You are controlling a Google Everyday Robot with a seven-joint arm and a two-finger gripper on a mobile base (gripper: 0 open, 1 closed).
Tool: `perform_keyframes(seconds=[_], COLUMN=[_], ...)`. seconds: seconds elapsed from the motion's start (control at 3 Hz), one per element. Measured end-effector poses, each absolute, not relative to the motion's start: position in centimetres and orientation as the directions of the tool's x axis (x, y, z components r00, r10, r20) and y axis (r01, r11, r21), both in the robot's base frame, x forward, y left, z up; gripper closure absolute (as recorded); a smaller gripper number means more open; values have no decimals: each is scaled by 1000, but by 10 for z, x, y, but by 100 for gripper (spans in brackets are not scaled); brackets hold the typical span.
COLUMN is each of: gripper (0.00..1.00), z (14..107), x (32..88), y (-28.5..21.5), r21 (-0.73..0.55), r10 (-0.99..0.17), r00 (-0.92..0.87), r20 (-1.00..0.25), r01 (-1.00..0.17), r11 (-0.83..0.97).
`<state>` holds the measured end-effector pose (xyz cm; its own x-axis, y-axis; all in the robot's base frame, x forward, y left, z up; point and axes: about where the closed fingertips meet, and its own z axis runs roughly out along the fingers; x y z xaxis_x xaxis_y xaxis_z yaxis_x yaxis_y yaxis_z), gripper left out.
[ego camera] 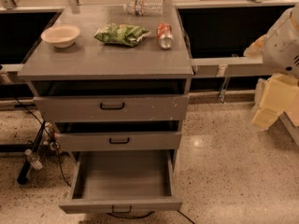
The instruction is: Close bottom drawer
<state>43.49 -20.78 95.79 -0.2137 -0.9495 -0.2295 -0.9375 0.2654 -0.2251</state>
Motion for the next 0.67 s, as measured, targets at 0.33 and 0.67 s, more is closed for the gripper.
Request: perform_keyframes(seconds=[0.33, 0.67], gripper=[0, 0], z=[888, 843], x=[419, 410], y=[-203, -202], r21=[-126, -73], r10=[-934, -927], r00=[-252, -277], r20=[-251, -252], r01=[-949, -950], r11=[290, 304])
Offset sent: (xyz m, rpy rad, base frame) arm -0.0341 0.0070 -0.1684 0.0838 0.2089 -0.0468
